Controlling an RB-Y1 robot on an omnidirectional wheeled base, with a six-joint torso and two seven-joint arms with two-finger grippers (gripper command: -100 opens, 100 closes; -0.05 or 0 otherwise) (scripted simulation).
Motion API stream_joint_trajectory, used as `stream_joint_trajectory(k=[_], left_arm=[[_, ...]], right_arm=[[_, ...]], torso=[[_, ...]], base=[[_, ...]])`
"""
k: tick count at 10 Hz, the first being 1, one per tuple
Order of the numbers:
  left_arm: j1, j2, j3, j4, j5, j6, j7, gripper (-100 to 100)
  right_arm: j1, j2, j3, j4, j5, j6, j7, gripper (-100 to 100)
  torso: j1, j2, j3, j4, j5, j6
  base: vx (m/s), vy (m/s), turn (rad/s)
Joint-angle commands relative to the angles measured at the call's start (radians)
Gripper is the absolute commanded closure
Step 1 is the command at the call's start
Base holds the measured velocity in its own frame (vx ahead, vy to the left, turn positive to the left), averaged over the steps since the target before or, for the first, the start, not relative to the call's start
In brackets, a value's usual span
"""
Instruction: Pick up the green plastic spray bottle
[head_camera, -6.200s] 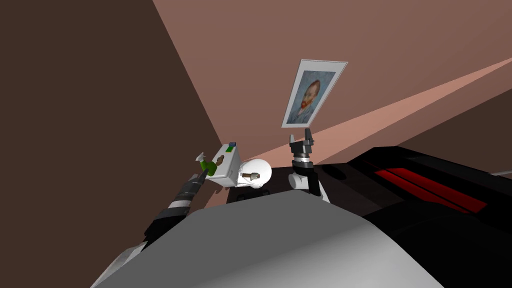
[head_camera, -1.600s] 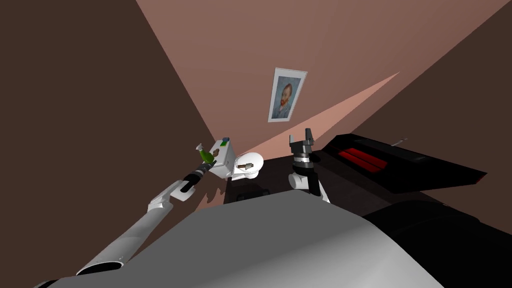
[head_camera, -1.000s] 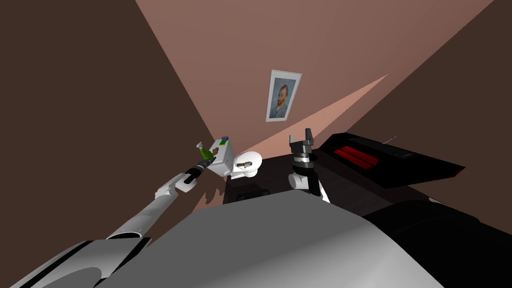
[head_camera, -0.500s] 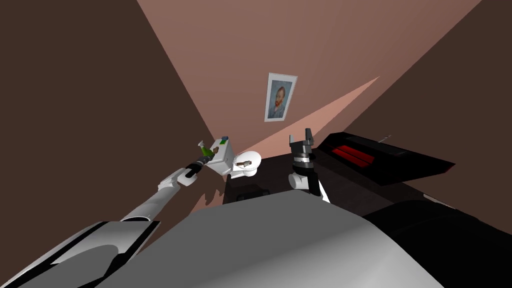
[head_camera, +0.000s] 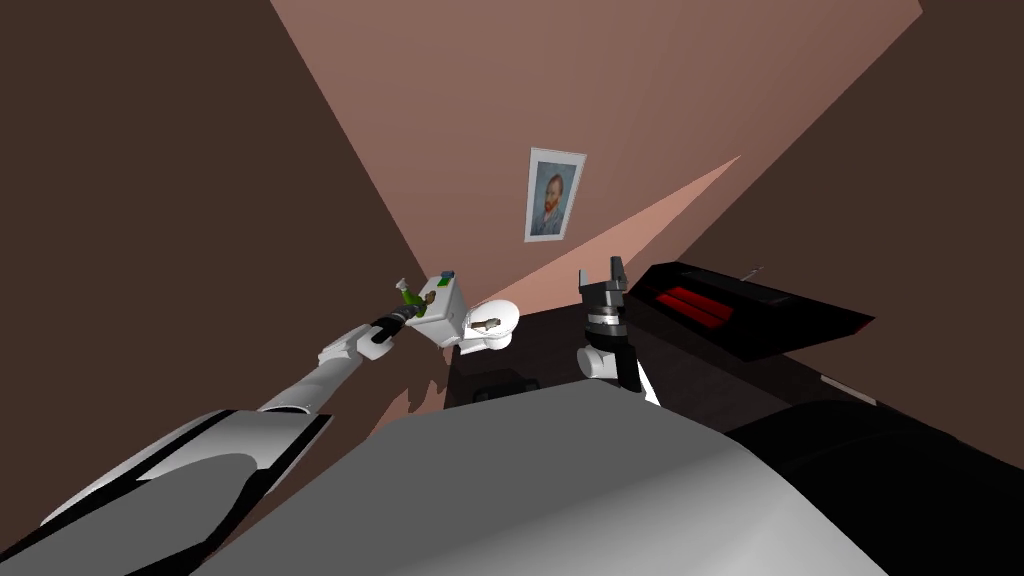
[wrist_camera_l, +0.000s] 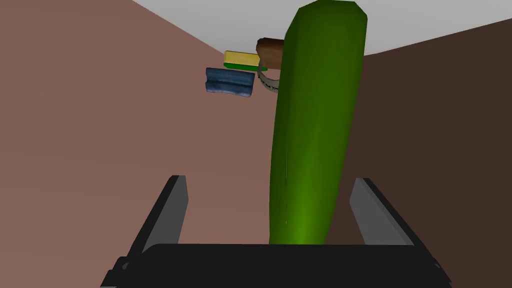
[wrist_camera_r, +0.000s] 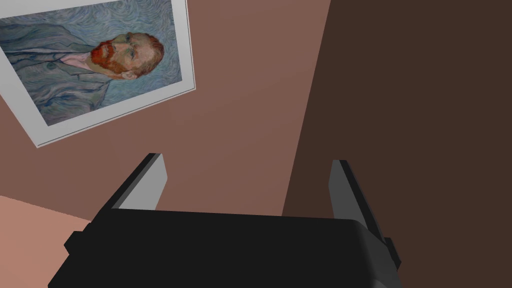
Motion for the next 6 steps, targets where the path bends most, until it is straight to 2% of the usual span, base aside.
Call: stream_joint_trajectory(k=[1,2,3,4,5,6], left_arm=[[-0.023,-0.004,0.004,0.040,-0.001,-0.006,-0.004,-100],[-0.067,0.012,-0.048,0.074,0.006,-0.011,0.016,-100],[-0.095,0.012,-0.048,0.100,0.006,-0.011,0.016,-100],[-0.134,0.012,-0.048,0.148,0.006,-0.011,0.016,-100],[-0.170,0.012,-0.048,0.172,0.006,-0.011,0.016,-100],[-0.183,0.012,-0.048,0.177,0.006,-0.011,0.016,-100]], right_arm=[[0.000,0.000,0.000,0.000,0.000,0.000,0.000,0],[0.000,0.000,0.000,0.000,0.000,0.000,0.000,0],[0.000,0.000,0.000,0.000,0.000,0.000,0.000,0],[0.000,0.000,0.000,0.000,0.000,0.000,0.000,0],[0.000,0.000,0.000,0.000,0.000,0.000,0.000,0],[0.000,0.000,0.000,0.000,0.000,0.000,0.000,0]], torso=[[0.000,0.000,0.000,0.000,0.000,0.000],[0.000,-0.001,-0.001,0.000,0.000,0.000],[0.000,0.005,0.003,0.001,0.000,0.001],[-0.002,0.010,0.005,0.002,0.000,0.000],[-0.002,0.008,0.005,0.002,-0.001,0.000],[-0.001,0.003,0.002,0.001,0.000,0.000]], base=[[0.019,0.002,-0.004],[-0.127,-0.008,-0.148],[-0.193,-0.032,-0.078],[-0.108,-0.039,0.025],[-0.020,-0.019,0.017],[0.019,0.003,-0.001]])
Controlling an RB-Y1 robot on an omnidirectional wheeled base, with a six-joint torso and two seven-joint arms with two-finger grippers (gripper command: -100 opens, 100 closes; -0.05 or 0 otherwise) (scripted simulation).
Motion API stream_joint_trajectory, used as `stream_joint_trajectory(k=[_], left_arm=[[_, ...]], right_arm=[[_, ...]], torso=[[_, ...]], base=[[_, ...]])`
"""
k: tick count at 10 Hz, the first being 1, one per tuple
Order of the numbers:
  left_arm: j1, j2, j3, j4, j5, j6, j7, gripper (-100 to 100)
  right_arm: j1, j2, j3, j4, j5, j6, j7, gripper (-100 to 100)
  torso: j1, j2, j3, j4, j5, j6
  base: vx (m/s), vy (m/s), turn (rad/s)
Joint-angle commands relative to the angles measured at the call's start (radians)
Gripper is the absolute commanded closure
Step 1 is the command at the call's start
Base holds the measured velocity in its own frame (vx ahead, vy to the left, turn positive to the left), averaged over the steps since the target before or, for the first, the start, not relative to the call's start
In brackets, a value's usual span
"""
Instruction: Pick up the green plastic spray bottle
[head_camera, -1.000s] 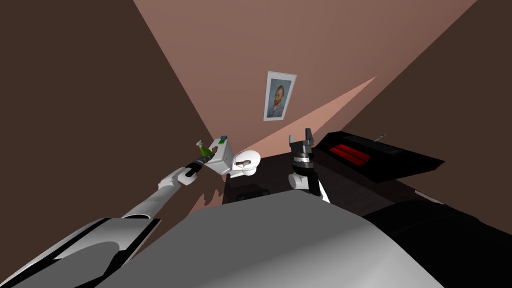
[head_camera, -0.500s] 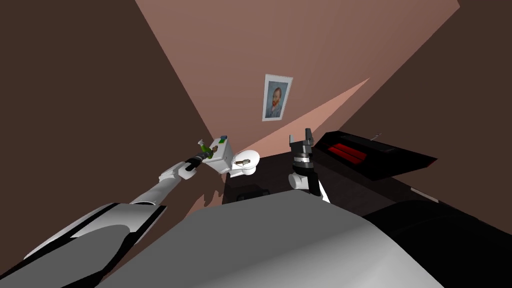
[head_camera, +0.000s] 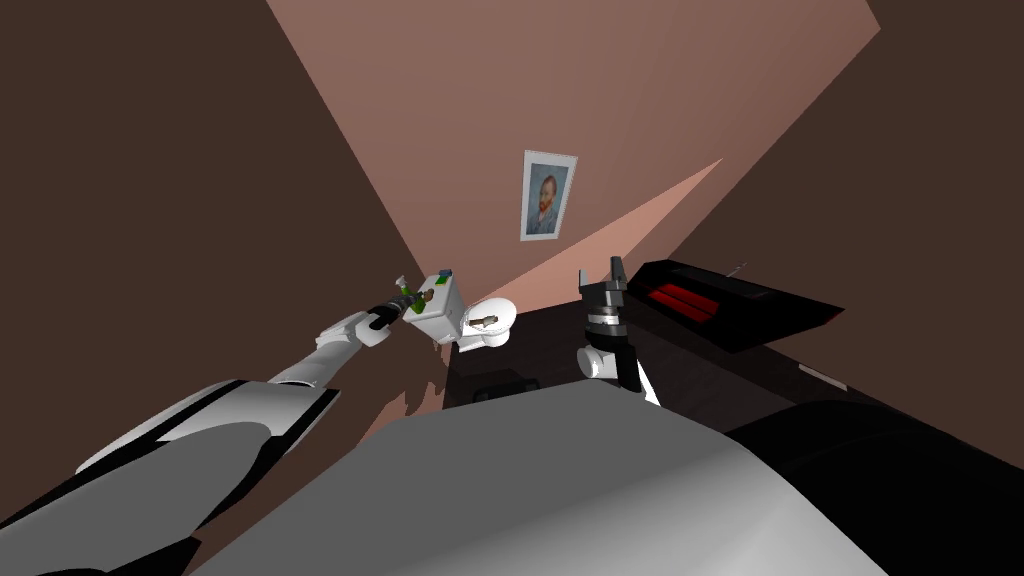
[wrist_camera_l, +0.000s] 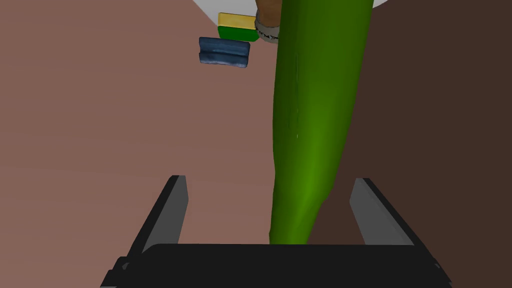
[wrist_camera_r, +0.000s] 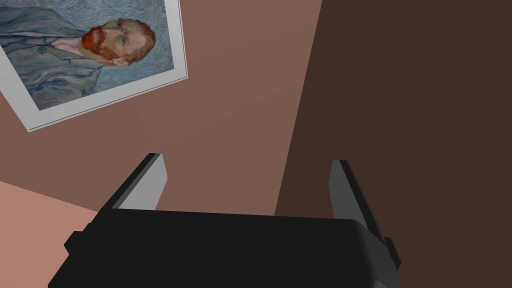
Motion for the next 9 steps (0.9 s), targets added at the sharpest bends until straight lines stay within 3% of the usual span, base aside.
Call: stream_joint_trajectory(k=[1,3,4,8,9], left_arm=[[-0.026,-0.012,0.007,0.050,-0.003,-0.016,-0.013,-100],[-0.022,-0.010,0.006,0.049,-0.003,-0.013,-0.012,-100],[-0.022,-0.010,0.006,0.050,-0.003,-0.013,-0.012,100],[-0.022,-0.009,0.006,0.050,-0.003,-0.012,-0.012,100],[-0.022,-0.009,0.006,0.050,-0.003,-0.012,-0.012,0]], right_arm=[[0.000,0.000,0.000,0.000,0.000,0.000,0.000,0],[0.000,0.000,0.000,0.000,0.000,0.000,0.000,0],[0.000,0.000,0.000,0.000,0.000,0.000,0.000,0],[0.000,0.000,0.000,0.000,0.000,0.000,0.000,0],[0.000,0.000,0.000,0.000,0.000,0.000,0.000,0]], torso=[[0.000,0.000,0.000,0.000,0.000,0.000],[0.001,-0.001,-0.001,-0.001,0.000,0.000],[0.001,-0.001,-0.001,0.000,0.000,0.000],[0.001,-0.001,-0.001,0.000,0.001,0.000],[0.001,0.000,0.000,0.000,0.001,0.000]], base=[[0.021,0.007,-0.006],[0.010,0.001,0.000],[0.000,0.000,0.000],[0.000,0.000,0.000],[0.000,0.000,0.000]])
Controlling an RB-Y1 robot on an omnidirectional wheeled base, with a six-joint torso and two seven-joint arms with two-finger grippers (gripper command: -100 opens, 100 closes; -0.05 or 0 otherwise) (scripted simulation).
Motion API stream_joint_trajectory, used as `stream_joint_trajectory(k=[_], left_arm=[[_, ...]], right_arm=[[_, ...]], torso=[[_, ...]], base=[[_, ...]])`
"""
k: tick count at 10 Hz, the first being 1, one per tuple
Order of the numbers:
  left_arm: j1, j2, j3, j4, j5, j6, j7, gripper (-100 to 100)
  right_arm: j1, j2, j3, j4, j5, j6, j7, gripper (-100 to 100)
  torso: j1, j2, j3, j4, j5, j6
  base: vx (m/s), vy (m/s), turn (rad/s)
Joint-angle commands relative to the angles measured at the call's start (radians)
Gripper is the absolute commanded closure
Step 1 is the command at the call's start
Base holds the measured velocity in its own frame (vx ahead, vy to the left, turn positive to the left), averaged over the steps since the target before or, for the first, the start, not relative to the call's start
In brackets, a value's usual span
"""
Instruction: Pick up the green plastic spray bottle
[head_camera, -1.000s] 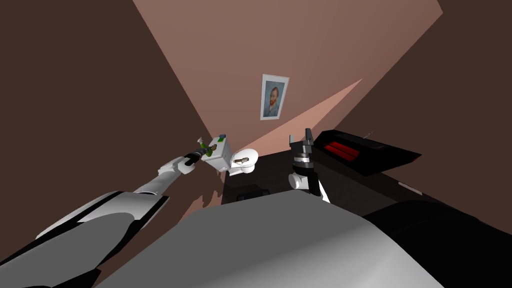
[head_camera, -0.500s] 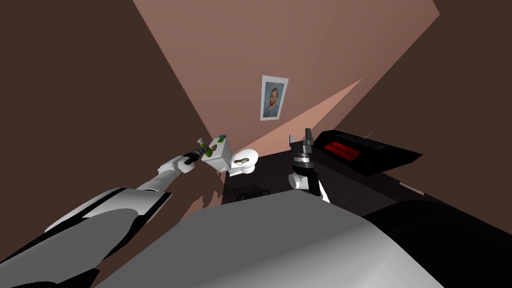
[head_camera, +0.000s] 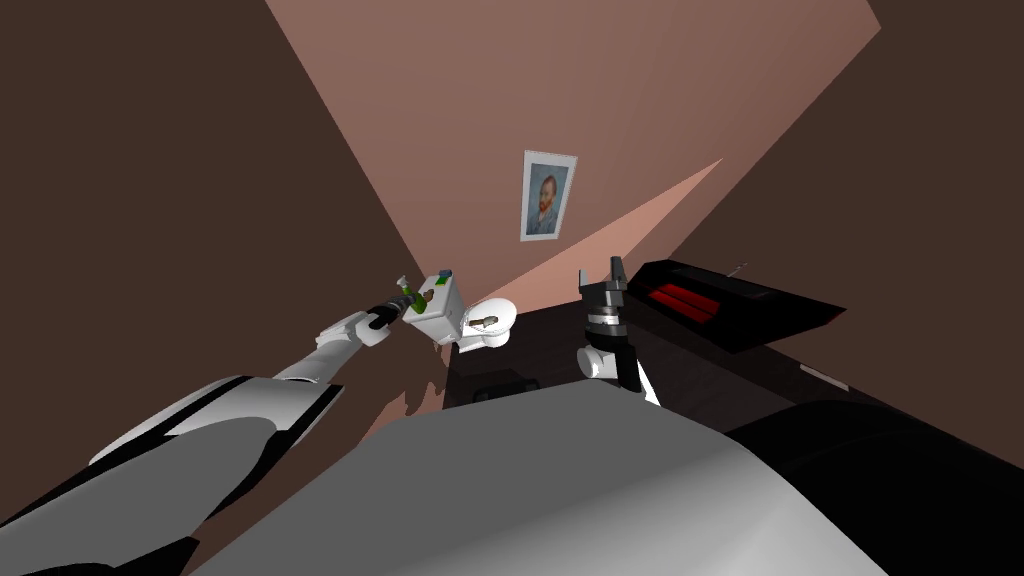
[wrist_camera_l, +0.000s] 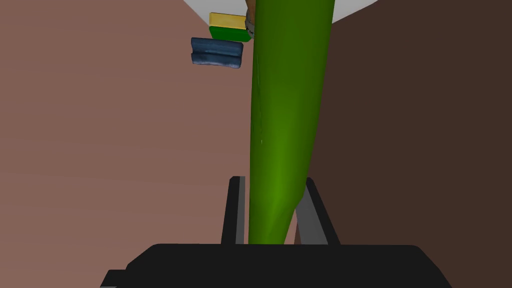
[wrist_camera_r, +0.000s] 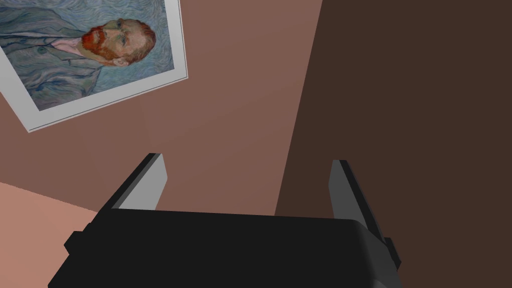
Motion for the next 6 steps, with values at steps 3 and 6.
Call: stream_joint_trajectory(k=[3,6], left_arm=[[0.108,-0.018,0.053,-0.106,-0.008,0.002,-0.021,100],[0.155,-0.018,0.053,-0.148,-0.008,0.002,-0.021,100]], right_arm=[[0.000,0.000,0.000,0.000,0.000,0.000,0.000,0],[0.000,0.000,0.000,0.000,0.000,0.000,0.000,0]], torso=[[0.003,-0.010,-0.006,-0.002,0.001,0.000],[0.004,-0.008,-0.009,-0.011,0.010,0.003]], base=[[0.138,0.027,0.077],[0.008,0.009,-0.015]])
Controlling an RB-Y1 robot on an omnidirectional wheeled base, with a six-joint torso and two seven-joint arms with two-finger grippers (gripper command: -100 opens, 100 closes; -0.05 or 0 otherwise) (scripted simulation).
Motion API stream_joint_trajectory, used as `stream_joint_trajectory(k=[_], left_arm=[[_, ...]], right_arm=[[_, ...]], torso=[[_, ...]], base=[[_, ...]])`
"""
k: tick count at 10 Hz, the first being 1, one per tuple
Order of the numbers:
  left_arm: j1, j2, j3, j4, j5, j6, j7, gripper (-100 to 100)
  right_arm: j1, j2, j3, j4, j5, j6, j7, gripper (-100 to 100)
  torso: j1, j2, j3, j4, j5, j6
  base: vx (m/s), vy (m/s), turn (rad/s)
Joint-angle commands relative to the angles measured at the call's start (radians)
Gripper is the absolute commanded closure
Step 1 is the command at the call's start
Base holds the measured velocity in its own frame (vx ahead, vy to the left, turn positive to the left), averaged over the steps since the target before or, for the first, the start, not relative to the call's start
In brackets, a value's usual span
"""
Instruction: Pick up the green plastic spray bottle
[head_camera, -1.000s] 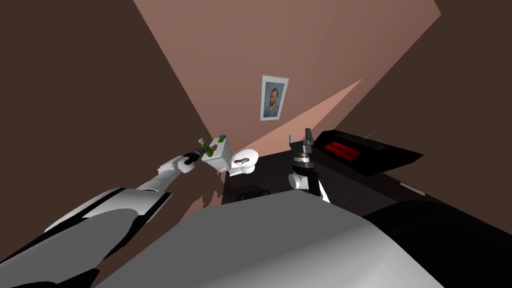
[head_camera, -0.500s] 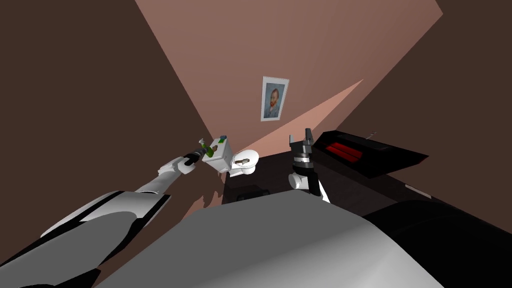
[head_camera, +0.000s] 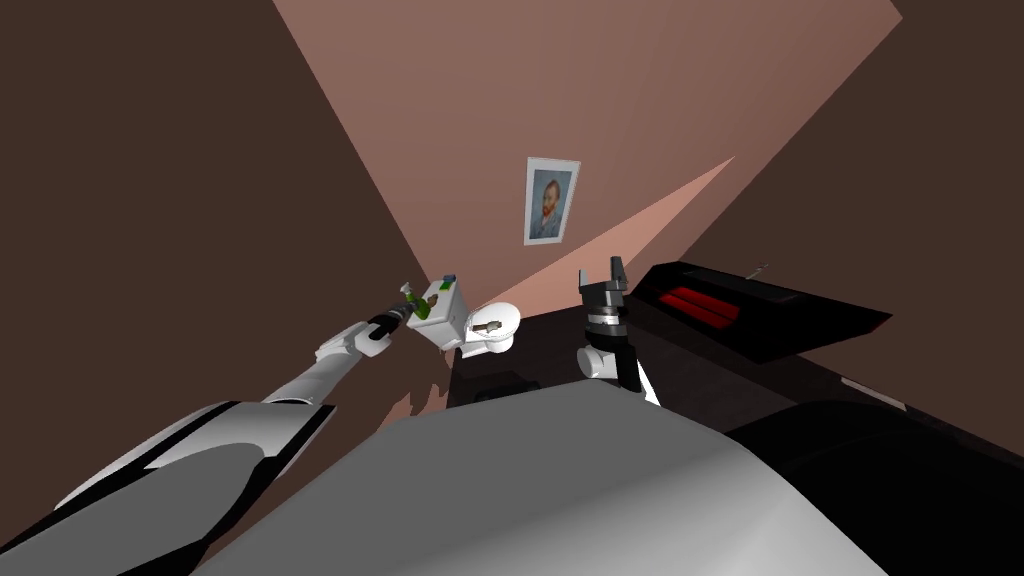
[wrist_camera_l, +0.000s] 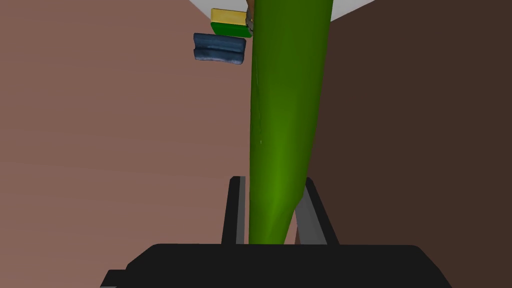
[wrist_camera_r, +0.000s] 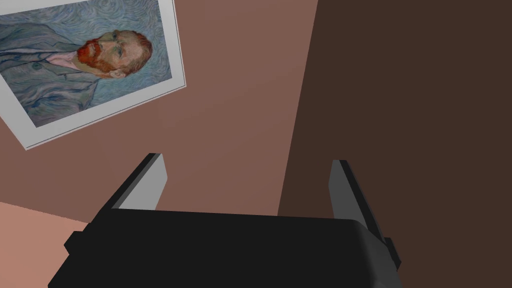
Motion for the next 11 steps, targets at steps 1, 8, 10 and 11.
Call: stream_joint_trajectory(k=[1,8,10,11], left_arm=[[0.050,-0.020,0.043,-0.050,-0.007,0.019,-0.016,100],[0.274,-0.036,0.095,-0.309,-0.014,0.025,-0.036,100],[0.341,-0.036,0.095,-0.350,-0.014,0.025,-0.036,100],[0.341,-0.036,0.095,-0.350,-0.014,0.025,-0.036,100]], right_arm=[[0.000,0.000,0.000,0.000,0.000,0.000,0.000,0],[0.000,0.000,0.000,0.000,0.000,0.000,0.000,0],[0.000,0.000,0.000,0.000,0.000,0.000,0.000,0],[0.000,0.000,0.000,0.000,0.000,0.000,0.000,0]], torso=[[0.000,0.000,0.000,0.000,0.000,0.000],[0.005,-0.018,-0.015,-0.012,0.010,0.003],[0.004,-0.015,-0.016,-0.017,0.015,0.006],[0.004,-0.014,-0.018,-0.022,0.020,0.006]], base=[[0.113,0.016,0.131],[0.096,0.021,0.042],[0.023,0.005,-0.015],[-0.011,-0.002,-0.018]])
